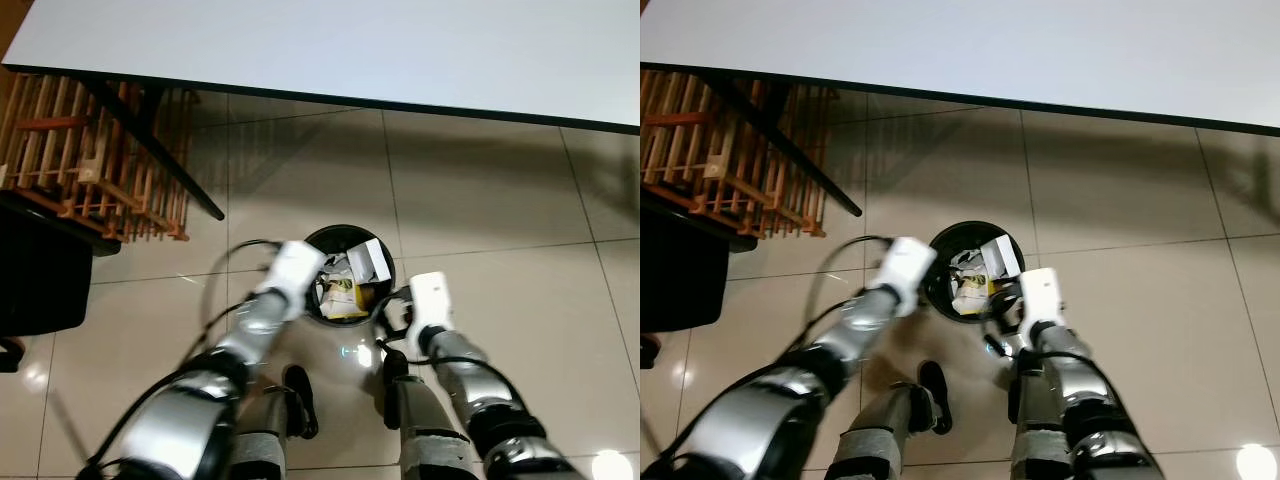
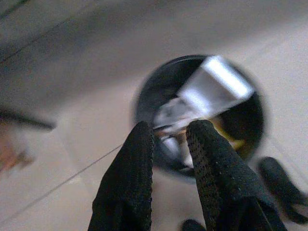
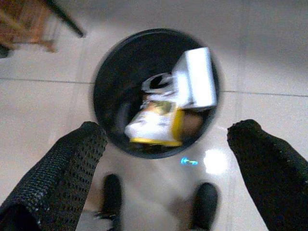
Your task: Picking trash to rubbish bin
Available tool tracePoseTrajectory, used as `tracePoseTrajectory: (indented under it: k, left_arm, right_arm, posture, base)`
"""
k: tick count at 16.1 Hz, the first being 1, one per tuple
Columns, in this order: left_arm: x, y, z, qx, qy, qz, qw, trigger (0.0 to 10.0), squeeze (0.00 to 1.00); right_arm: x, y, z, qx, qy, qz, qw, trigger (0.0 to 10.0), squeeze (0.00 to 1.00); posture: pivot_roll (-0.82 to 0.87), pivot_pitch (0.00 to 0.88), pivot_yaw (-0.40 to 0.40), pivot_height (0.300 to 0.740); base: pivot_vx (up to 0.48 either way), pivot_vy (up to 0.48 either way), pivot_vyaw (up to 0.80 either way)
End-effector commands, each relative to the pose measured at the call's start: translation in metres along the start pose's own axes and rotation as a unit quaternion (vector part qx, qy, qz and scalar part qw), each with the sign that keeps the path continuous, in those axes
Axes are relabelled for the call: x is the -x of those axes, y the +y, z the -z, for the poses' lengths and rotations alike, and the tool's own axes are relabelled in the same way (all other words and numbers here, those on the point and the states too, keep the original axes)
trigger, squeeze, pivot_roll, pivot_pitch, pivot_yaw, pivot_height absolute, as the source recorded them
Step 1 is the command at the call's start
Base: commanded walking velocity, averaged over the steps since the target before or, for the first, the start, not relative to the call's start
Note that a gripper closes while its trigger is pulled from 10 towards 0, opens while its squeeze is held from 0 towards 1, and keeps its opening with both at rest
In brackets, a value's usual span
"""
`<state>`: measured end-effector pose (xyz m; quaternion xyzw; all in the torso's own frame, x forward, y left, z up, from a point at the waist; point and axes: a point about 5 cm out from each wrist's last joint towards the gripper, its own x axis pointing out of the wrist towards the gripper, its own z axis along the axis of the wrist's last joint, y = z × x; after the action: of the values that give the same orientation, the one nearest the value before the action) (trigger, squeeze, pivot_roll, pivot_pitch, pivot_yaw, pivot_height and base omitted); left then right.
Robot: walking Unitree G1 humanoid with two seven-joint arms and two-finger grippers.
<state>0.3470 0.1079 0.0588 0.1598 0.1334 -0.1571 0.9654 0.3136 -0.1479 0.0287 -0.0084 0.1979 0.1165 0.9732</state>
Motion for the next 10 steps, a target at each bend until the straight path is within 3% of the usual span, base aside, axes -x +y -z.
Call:
tracePoseTrajectory:
  k: [1, 5, 8, 10]
  left_arm:
    - [0.008, 0.006, 0.020, 0.017, 0.021, -0.025, 0.999, 10.0, 0.00]
    - [0.027, 0.032, 0.049, 0.027, 0.031, -0.081, 0.996, 10.0, 0.00]
    - [0.045, 0.033, 0.079, 0.040, 0.059, -0.095, 0.993, 10.0, 0.00]
    - [0.050, 0.030, 0.087, 0.040, 0.069, -0.097, 0.992, 10.0, 0.00]
  right_arm:
    - [0.005, -0.004, 0.016, -0.018, 0.019, 0.020, 0.999, 10.0, 0.00]
    - [0.012, -0.023, 0.027, -0.007, 0.028, 0.073, 0.997, 10.0, 0.00]
    - [0.024, -0.034, 0.045, -0.029, 0.034, 0.104, 0.994, 10.0, 0.00]
    - [0.028, -0.038, 0.051, -0.030, 0.037, 0.115, 0.992, 10.0, 0.00]
  posture:
    - [-0.04, 0.388, 0.154, 0.740]
    - [-0.01, 0.336, 0.154, 0.740]
    - [0.00, 0.280, 0.152, 0.740]
    - [0.00, 0.266, 0.151, 0.740]
  base:
    - [0.000, 0.000, 0.00]
    - [0.000, 0.000, 0.00]
    - [0.000, 0.000, 0.00]
    - [0.000, 0.000, 0.00]
